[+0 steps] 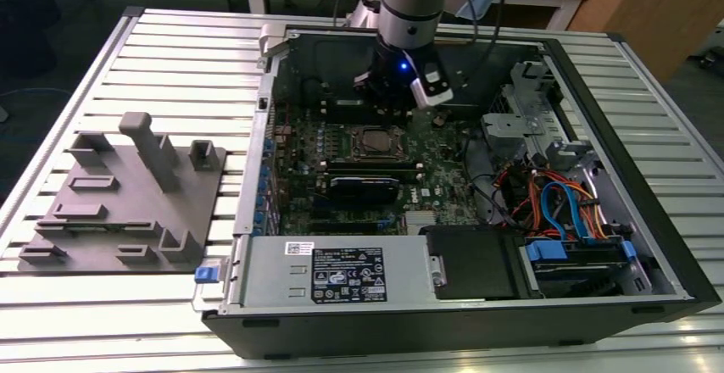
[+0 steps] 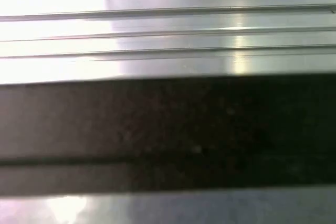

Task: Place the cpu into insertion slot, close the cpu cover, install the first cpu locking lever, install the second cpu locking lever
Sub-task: 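Install the first cpu locking lever, then install the second cpu locking lever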

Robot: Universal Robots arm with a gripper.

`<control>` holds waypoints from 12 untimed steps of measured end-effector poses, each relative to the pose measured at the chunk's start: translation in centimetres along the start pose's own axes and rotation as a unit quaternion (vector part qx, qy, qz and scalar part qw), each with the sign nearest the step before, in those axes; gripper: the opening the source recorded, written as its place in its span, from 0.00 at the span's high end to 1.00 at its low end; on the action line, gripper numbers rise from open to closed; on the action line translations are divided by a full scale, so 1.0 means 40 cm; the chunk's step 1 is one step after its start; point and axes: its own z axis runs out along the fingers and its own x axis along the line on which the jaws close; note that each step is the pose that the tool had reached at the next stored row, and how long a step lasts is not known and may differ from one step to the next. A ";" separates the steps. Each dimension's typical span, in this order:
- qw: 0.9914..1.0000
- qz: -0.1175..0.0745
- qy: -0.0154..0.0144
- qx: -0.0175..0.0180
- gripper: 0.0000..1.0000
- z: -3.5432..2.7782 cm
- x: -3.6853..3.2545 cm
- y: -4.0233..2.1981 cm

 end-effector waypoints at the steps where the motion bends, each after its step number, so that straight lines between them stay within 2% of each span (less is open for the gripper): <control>1: 1.000 0.000 0.000 0.000 0.90 -0.005 0.000 0.000; 3: 1.000 0.000 0.000 0.000 0.90 -0.010 0.000 0.001; 12: 1.000 0.000 0.000 0.000 0.90 -0.010 0.000 -0.007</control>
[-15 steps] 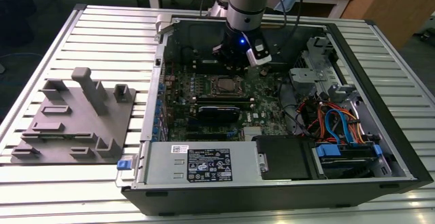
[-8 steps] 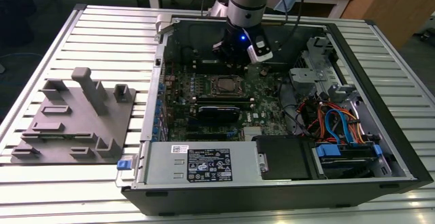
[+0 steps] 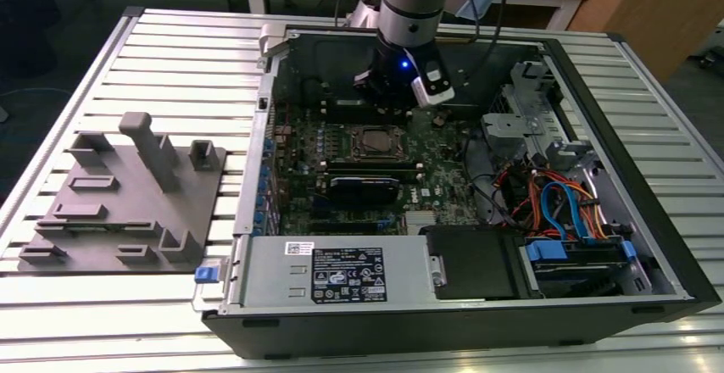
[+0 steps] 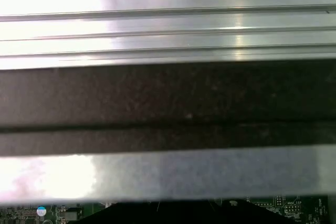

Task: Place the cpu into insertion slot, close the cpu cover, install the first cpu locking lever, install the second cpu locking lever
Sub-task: 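Install the second cpu locking lever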

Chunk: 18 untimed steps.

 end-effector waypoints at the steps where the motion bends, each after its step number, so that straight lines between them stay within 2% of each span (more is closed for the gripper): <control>1: 1.000 0.000 0.000 0.000 0.90 0.000 0.000 0.000; 10: 1.000 0.000 0.000 0.000 0.90 0.000 0.000 -0.003; 18: 1.000 0.000 0.000 0.000 0.90 -0.003 -0.002 -0.031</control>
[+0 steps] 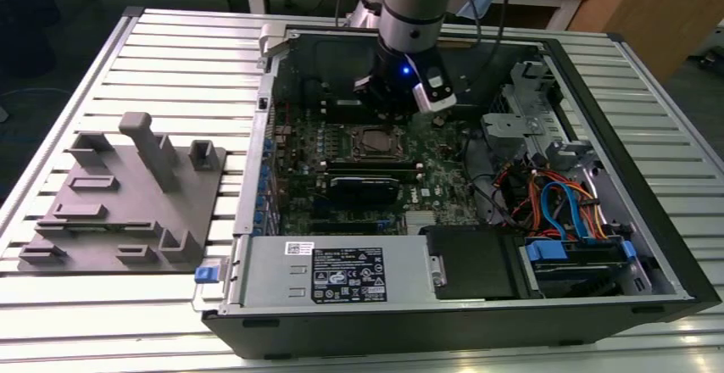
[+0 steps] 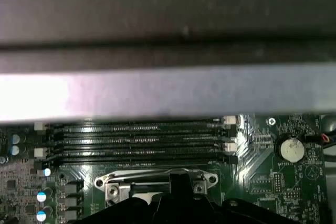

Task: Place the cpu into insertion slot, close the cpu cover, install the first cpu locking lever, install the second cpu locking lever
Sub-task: 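Install the second cpu locking lever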

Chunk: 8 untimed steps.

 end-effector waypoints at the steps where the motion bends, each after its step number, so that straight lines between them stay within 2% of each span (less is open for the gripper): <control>1: 1.000 0.000 0.000 0.000 0.90 0.000 0.000 -0.002; 4: 1.000 0.000 0.000 0.000 0.90 -0.003 0.000 -0.003; 8: 1.000 0.000 0.000 0.000 0.90 -0.031 0.000 -0.001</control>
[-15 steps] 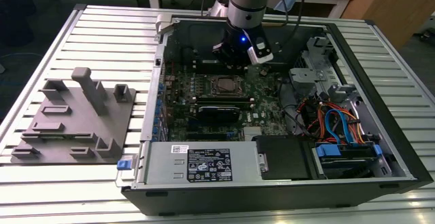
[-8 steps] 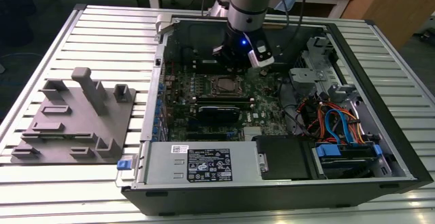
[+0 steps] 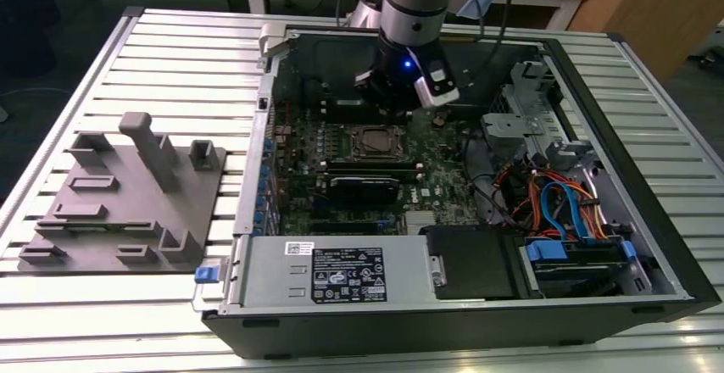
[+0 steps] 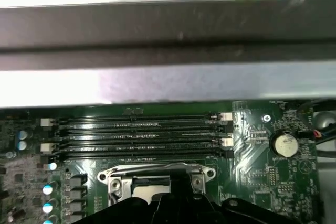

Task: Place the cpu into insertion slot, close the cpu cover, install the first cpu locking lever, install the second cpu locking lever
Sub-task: 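Install the second cpu locking lever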

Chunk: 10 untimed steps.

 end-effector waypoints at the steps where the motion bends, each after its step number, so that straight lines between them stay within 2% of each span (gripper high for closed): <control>1: 1.000 0.000 0.000 0.000 0.90 -0.005 0.000 0.000; 3: 1.000 0.000 0.000 0.001 0.90 -0.009 0.000 0.001; 10: 1.000 0.000 -0.001 0.010 0.90 -0.009 0.000 -0.001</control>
